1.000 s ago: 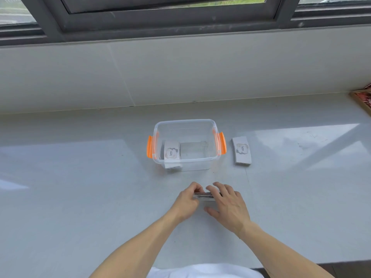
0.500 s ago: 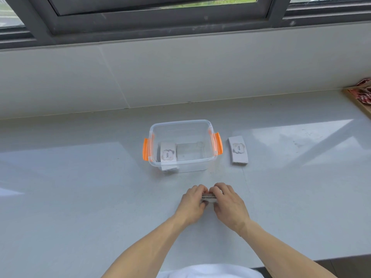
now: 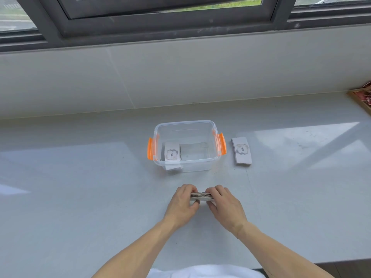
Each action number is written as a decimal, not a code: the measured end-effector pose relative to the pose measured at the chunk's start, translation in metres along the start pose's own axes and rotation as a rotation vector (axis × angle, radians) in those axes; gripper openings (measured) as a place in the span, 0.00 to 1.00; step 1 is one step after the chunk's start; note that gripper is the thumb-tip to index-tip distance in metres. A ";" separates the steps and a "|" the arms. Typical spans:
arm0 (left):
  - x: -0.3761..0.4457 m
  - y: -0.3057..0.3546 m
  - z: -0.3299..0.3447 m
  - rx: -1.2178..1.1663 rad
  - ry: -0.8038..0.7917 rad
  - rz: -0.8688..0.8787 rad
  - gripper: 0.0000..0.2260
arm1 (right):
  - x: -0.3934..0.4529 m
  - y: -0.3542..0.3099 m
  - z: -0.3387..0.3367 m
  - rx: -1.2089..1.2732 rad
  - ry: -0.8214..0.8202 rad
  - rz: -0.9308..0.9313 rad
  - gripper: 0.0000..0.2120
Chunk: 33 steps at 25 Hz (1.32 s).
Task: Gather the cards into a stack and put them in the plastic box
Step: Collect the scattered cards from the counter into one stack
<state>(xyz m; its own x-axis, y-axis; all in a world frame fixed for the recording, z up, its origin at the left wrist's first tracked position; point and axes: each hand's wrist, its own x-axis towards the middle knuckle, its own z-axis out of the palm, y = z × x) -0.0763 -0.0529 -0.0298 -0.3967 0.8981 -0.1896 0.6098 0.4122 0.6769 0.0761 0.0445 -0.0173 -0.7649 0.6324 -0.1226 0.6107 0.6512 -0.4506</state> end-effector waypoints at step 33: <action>0.005 -0.008 -0.006 0.286 -0.161 0.012 0.09 | -0.004 -0.011 -0.004 -0.226 -0.032 -0.071 0.10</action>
<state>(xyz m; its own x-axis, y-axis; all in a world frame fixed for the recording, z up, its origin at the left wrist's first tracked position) -0.0868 -0.0522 -0.0320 -0.2892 0.9063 -0.3083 0.7907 0.4077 0.4567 0.0736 0.0368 -0.0084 -0.8115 0.5704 -0.1267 0.5826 0.7734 -0.2499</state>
